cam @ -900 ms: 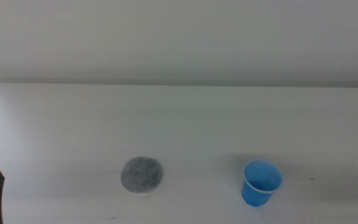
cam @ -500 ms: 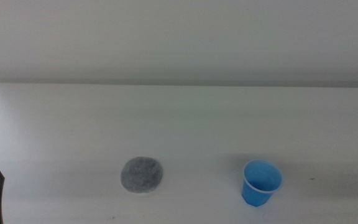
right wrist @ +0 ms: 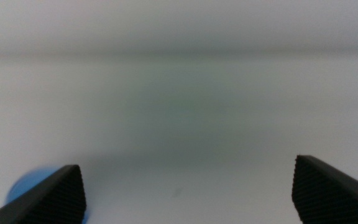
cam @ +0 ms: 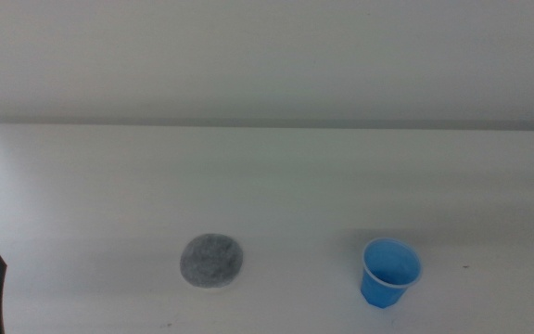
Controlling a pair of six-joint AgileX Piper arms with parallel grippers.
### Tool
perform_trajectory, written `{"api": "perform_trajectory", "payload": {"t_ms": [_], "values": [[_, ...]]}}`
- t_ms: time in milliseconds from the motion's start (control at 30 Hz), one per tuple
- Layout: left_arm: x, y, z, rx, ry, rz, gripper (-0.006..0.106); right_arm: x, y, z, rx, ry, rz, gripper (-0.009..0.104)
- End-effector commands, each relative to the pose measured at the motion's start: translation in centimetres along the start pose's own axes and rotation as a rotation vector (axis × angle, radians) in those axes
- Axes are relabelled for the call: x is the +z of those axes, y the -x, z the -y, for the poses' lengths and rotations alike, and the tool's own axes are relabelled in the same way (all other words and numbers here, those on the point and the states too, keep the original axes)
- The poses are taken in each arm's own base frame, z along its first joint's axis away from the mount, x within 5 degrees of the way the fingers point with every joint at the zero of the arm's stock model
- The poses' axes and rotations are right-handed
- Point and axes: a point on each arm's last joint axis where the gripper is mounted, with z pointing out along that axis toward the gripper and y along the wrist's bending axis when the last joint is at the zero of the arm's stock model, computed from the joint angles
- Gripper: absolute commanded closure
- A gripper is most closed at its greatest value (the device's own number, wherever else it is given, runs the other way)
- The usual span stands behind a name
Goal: Place an empty cup on a cup mat.
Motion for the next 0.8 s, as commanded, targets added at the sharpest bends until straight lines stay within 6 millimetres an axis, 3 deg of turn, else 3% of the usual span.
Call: {"api": "perform_trajectory", "payload": {"t_ms": [0, 233, 467, 767], "values": [[-0.1, -1.1, 0.0, 0.000, -0.008, 0.011, 0.007, 1.2, 2.1, -0.6, -0.004, 0.033, -0.186, 0.006], [-0.1, -1.1, 0.0, 0.000, -0.008, 0.011, 0.007, 5.1, 5.2, -2.8, -0.056, 0.092, -0.454, 0.006], [-0.1, -1.1, 0.0, 0.000, -0.008, 0.011, 0.007, 9.7, 7.1, -6.9, 0.005, 0.100, -0.688, 0.006], [-0.1, -1.1, 0.0, 0.000, -0.008, 0.011, 0.007, 15.7, 4.8, -10.5, 0.078, 0.008, -0.807, 0.015]]}}
